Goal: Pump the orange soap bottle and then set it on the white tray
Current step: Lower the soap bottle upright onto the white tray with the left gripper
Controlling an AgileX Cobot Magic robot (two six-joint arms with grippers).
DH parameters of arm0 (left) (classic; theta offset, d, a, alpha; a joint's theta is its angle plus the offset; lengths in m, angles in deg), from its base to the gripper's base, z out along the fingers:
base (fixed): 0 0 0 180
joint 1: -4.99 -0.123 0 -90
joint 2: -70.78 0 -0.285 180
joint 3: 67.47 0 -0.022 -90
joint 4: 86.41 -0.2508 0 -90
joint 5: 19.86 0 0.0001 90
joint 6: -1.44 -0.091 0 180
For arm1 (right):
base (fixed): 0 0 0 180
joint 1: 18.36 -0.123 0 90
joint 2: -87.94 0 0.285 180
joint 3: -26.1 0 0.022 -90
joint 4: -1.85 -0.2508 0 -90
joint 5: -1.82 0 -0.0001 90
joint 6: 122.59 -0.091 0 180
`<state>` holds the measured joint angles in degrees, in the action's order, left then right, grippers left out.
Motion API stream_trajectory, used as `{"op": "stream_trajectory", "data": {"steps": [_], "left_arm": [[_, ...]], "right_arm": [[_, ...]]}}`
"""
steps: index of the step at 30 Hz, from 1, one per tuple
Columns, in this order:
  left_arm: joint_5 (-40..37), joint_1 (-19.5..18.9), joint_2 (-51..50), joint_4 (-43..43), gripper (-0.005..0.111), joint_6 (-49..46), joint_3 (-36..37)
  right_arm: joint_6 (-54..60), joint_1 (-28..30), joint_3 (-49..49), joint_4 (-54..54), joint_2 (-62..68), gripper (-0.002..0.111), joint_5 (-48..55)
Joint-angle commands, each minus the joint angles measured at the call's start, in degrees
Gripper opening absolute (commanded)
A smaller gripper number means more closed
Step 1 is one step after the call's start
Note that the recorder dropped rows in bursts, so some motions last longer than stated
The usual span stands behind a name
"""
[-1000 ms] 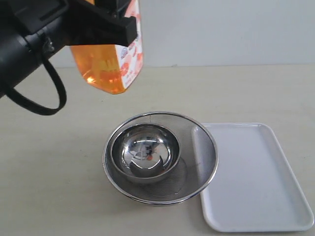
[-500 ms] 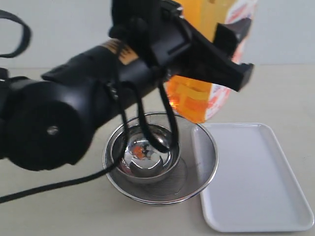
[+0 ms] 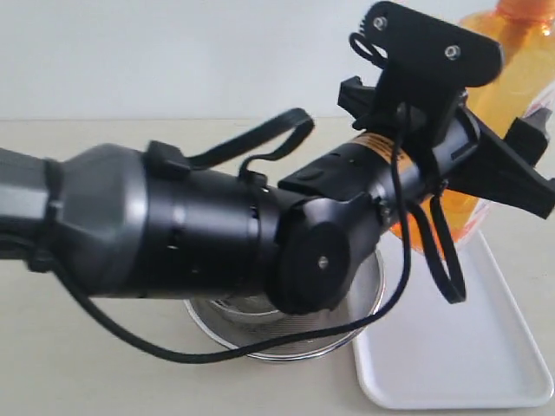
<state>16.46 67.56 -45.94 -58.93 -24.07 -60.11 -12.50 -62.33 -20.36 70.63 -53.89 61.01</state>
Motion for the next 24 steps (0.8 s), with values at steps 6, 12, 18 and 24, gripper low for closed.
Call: {"op": "stream_trajectory", "data": {"steps": [6,12,18,24], "left_arm": [[6.09,2.26,-9.82,2.68,0.005,0.61,-8.65],[9.5,2.26,-13.1,8.94,0.005,3.28,-8.65],[8.69,2.26,-13.49,8.94,0.005,3.28,-8.65],[6.66,1.2,-13.49,9.09,0.005,3.28,-8.65]], "right_arm": [[3.26,0.08,-0.12,0.36,-0.59,0.0,0.6],[4.47,-0.02,-0.12,0.36,-0.59,0.0,-0.26],[5.12,-0.02,-0.12,0.09,-0.59,0.0,-1.14],[8.5,-0.02,-0.12,-1.6,-0.59,0.0,-1.25]]}}
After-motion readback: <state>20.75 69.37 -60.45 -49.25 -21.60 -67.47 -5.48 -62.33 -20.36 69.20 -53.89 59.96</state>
